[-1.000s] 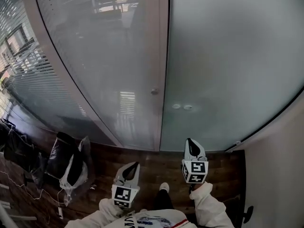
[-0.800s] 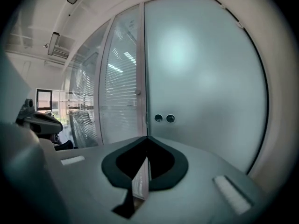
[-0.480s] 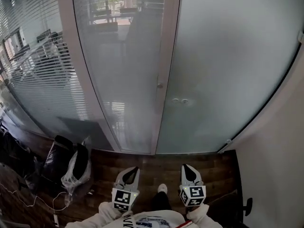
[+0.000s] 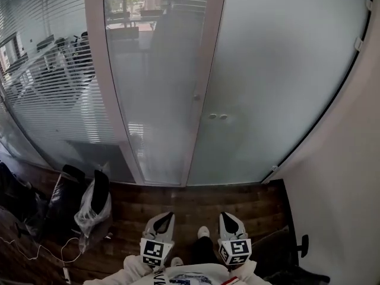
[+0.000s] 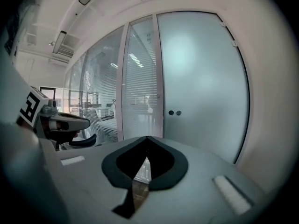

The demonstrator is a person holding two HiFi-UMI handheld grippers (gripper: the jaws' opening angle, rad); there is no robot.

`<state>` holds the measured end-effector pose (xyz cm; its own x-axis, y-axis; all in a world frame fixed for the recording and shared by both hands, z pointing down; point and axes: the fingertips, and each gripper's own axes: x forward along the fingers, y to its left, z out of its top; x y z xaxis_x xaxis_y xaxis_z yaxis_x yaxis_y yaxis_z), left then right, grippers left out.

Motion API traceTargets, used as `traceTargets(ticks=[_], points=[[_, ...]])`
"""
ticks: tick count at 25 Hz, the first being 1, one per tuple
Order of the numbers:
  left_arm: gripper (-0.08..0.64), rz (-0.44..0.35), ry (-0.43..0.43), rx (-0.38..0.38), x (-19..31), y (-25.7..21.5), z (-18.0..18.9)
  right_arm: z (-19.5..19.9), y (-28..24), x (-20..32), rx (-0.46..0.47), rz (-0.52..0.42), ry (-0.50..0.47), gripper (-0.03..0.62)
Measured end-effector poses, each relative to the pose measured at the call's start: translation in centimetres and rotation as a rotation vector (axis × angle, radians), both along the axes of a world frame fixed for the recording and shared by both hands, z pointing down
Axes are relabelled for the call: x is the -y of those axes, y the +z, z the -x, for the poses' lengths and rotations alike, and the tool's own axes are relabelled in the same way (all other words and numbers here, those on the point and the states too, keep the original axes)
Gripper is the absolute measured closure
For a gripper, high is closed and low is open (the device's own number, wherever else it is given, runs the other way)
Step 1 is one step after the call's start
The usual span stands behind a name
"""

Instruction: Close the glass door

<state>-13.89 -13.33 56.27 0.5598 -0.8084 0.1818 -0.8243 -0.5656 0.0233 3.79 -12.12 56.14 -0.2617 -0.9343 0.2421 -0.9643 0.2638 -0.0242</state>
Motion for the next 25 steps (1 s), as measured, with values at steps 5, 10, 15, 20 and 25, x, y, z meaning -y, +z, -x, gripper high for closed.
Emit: traceTargets(ticks=[5,10,15,20,25], points=[[0.557,0.005,-0.004,-0.030,-1.1,-0.3,-0.6,0.7,-1.8,-2.1,-0.049,-0.025,-0.046,0.585],[0.557,0.039,-0.004,-0.027,-2.0,1.1,-1.5,1.6,-2.9,-3.5,-0.073,-0.071,-0.087,0.586],[0.557,0.057,-0.012,-0.019,-3.9,2.0,-3.5,0.3,-1.6,-4.9,-0.095,-0.033,-0.094,0.584],[0.557,0.062,-0.031,0.012,-6.0,2.0,-6.7,-2.9,0.0,-7.0,-0.043,0.012,-0.100,0.584],[0.557,0.023,-0.029,0.047,-8.3,0.3,-10.6,-6.6,-1.0,-9.5,0.051,-0.009,-0.097,0.586]])
